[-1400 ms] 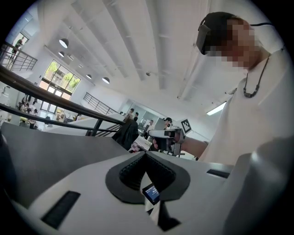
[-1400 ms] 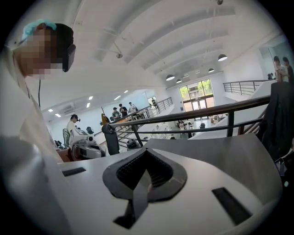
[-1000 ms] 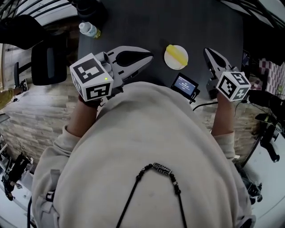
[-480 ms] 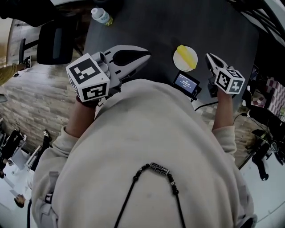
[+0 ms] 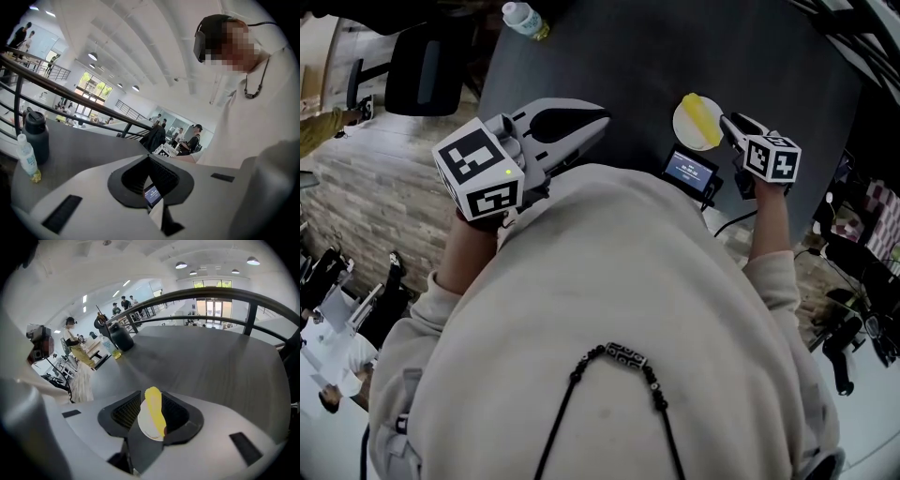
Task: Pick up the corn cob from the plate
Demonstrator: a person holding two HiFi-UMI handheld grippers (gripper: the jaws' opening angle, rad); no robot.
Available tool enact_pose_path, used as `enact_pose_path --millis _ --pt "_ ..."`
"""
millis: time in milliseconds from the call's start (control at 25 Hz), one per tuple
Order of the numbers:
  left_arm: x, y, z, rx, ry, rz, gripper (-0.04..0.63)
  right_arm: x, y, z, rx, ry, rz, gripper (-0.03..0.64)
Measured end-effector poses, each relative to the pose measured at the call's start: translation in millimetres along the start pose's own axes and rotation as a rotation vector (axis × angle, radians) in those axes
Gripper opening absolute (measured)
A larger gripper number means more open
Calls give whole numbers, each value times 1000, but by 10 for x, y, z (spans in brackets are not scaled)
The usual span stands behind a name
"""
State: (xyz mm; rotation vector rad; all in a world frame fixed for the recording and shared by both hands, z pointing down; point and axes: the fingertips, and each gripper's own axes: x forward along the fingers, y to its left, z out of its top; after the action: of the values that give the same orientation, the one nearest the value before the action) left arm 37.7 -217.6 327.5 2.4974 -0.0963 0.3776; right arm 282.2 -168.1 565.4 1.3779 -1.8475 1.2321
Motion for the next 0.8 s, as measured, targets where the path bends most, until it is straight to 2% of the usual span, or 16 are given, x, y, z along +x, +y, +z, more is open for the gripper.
enact_pose_path --millis 240,640,800 --pt "153 -37 -37 -24 -8 52 0 269 -213 -312 -58 120 37 181" --pt "117 -80 -152 -50 -31 121 0 563 -388 -565 -94 202 44 215" --pt "134 -90 -205 -63 -35 141 0 600 -491 -606 -109 233 13 229"
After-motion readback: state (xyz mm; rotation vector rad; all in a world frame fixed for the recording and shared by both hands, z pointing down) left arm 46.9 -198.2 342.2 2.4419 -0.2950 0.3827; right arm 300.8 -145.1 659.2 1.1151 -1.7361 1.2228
